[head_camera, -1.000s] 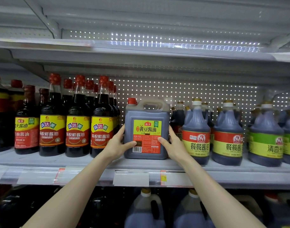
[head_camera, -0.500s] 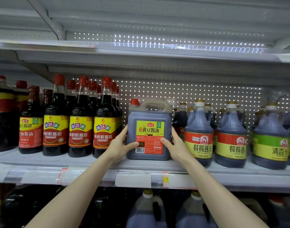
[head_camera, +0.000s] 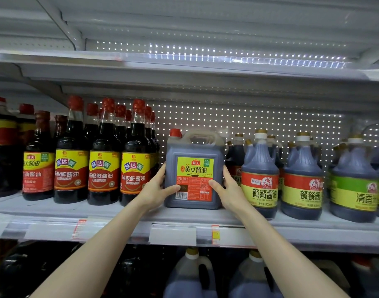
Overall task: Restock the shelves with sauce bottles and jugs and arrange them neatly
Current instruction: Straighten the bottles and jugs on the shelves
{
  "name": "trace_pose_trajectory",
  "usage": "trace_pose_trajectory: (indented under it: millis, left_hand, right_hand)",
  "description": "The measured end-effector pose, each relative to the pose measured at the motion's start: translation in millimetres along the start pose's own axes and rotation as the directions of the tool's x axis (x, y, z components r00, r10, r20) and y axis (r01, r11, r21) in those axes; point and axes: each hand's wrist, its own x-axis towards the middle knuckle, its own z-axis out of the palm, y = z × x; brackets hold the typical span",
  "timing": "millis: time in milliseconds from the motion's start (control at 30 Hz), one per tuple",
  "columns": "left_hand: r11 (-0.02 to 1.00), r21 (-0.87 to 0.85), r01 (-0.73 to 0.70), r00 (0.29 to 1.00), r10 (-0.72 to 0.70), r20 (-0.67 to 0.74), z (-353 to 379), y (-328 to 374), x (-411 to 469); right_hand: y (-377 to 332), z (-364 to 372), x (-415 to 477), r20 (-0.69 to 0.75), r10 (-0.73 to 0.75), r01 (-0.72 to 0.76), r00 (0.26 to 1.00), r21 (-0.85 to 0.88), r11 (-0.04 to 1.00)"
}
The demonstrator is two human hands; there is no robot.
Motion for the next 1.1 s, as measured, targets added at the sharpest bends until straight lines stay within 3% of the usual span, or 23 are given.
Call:
trace_pose_trajectory:
  millis: [1100]
  left_hand:
    - [0.996, 0.091, -0.009, 1.000, 0.011, -0.022, -0.2, -4.2, -1.1]
  right_hand:
    - [1.6, 2.2, -4.6, -0.044, -0.005, 0.005, 0.999, -0.012, 1.000]
